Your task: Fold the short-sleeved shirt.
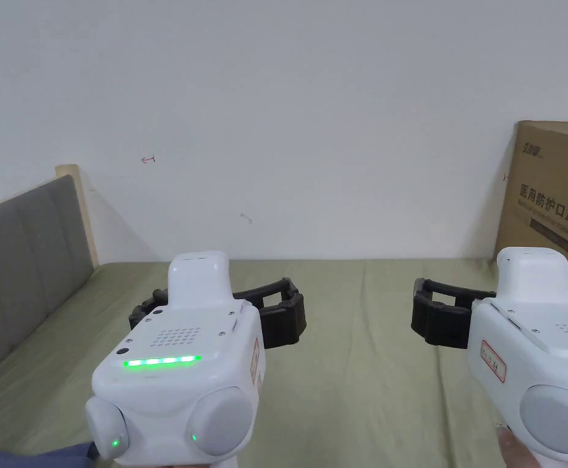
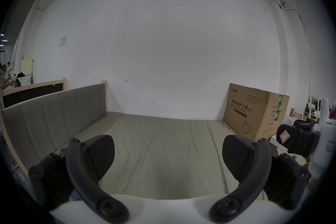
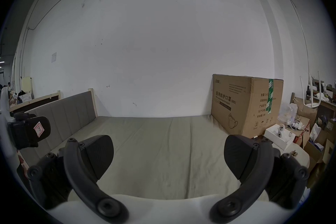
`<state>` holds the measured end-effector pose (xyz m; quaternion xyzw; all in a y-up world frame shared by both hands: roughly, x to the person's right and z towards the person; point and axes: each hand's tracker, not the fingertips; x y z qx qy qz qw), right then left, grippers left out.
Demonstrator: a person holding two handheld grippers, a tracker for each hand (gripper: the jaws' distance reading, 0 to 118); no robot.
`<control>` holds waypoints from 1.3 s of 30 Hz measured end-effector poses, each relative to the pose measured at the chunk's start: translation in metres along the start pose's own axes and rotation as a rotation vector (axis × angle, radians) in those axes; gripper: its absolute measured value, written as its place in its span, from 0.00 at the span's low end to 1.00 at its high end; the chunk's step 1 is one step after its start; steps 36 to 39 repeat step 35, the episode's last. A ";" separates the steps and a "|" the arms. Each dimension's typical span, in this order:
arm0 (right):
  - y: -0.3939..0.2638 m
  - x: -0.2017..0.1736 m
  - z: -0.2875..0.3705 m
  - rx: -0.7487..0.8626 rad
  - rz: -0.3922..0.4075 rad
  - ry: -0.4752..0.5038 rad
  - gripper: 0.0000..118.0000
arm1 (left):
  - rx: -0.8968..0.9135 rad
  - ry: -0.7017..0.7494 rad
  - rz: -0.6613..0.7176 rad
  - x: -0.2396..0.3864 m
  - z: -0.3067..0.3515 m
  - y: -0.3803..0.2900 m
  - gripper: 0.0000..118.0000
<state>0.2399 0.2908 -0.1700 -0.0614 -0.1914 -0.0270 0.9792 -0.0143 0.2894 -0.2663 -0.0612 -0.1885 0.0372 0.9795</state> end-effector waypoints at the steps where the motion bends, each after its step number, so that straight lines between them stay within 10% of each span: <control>1: 0.000 0.000 0.000 0.000 0.001 0.000 1.00 | -0.005 -0.002 0.000 0.000 -0.001 0.000 1.00; 39: 0.000 -0.002 0.002 -0.011 0.020 -0.005 1.00 | -0.003 -0.041 0.029 0.001 0.004 0.003 0.97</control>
